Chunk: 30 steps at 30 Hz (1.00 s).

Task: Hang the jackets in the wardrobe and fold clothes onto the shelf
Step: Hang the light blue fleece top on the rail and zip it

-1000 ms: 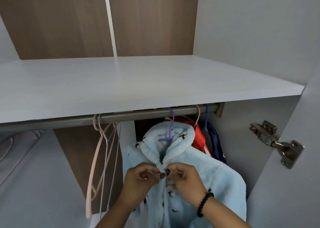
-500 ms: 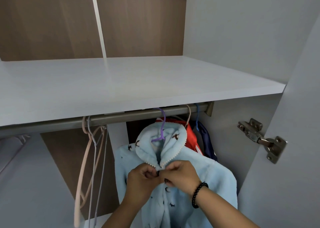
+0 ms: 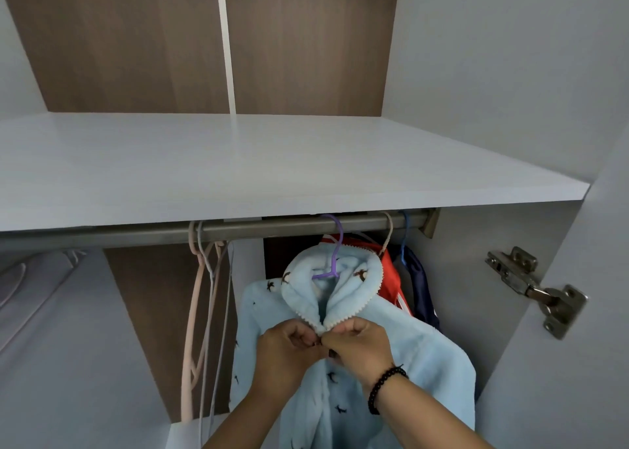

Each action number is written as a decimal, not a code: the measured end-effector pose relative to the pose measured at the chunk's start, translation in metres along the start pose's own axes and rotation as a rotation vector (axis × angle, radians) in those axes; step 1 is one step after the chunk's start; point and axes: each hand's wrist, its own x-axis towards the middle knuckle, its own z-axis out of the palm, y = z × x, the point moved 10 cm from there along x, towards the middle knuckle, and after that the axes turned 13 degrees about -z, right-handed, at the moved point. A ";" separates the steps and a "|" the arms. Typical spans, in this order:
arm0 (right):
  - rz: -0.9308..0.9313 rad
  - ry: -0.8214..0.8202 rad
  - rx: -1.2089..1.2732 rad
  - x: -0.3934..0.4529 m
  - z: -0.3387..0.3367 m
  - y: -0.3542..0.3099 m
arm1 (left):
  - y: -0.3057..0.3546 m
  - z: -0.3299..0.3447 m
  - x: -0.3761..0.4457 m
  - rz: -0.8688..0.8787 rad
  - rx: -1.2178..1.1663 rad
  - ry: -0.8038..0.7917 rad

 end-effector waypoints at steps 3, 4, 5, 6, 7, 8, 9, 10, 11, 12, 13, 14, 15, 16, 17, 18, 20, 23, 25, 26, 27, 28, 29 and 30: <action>0.108 0.001 0.125 -0.003 0.002 0.012 | -0.001 0.003 -0.004 0.010 0.029 -0.003; 0.133 -0.004 0.150 -0.004 0.003 0.015 | -0.001 0.002 -0.006 0.013 0.036 0.007; 0.145 -0.008 0.164 -0.004 0.004 0.016 | -0.002 0.002 -0.007 0.015 0.041 0.022; 0.145 -0.010 0.169 -0.004 0.004 0.016 | -0.001 0.000 -0.009 0.019 0.043 0.038; 0.140 -0.010 0.170 -0.003 0.004 0.016 | 0.000 -0.001 -0.010 0.027 0.047 0.051; 0.137 -0.009 0.171 -0.002 0.004 0.016 | 0.002 -0.002 -0.013 0.040 0.057 0.063; 0.136 -0.008 0.176 -0.002 0.004 0.016 | 0.004 -0.004 -0.015 0.050 0.064 0.076; 0.137 -0.009 0.185 -0.002 0.005 0.017 | 0.005 -0.006 -0.018 0.054 0.063 0.088; 0.139 -0.012 0.195 -0.003 0.007 0.016 | 0.004 -0.009 -0.019 0.049 0.059 0.100; 0.138 -0.015 0.202 -0.003 0.009 0.015 | 0.002 -0.012 -0.020 0.038 0.059 0.107; 0.138 -0.014 0.211 -0.004 0.010 0.015 | 0.000 -0.014 -0.020 0.021 0.064 0.104; 0.139 -0.007 0.225 -0.004 0.011 0.015 | -0.002 -0.015 -0.019 0.001 0.064 0.088; 0.141 0.007 0.243 -0.004 0.012 0.016 | -0.004 -0.015 -0.017 -0.025 0.048 0.060; 0.143 0.024 0.260 -0.004 0.011 0.018 | -0.007 -0.015 -0.016 -0.058 0.015 0.030; 0.140 0.041 0.272 -0.004 0.011 0.019 | -0.009 -0.015 -0.015 -0.093 -0.025 0.006; 0.130 0.053 0.277 -0.004 0.011 0.020 | -0.011 -0.016 -0.014 -0.122 -0.056 -0.006; 0.080 0.050 0.240 -0.004 0.010 0.018 | -0.011 -0.017 -0.013 -0.150 -0.076 -0.005; -0.047 -0.010 0.136 -0.005 0.013 0.008 | -0.010 -0.022 -0.008 -0.154 -0.054 0.019; -0.101 -0.027 0.117 -0.006 0.011 0.003 | -0.010 -0.024 -0.004 -0.163 -0.062 0.016; -0.119 -0.032 0.119 -0.007 0.010 0.001 | -0.010 -0.024 -0.003 -0.171 -0.072 0.005; -0.136 -0.045 0.122 -0.008 0.010 -0.001 | -0.010 -0.023 -0.001 -0.179 -0.078 -0.008; -0.152 -0.062 0.130 -0.009 0.010 -0.004 | -0.009 -0.022 0.000 -0.181 -0.081 -0.021; -0.169 -0.082 0.144 -0.011 0.010 -0.006 | -0.008 -0.021 0.000 -0.177 -0.080 -0.031; -0.185 -0.099 0.164 -0.012 0.009 -0.008 | -0.007 -0.020 0.000 -0.165 -0.078 -0.043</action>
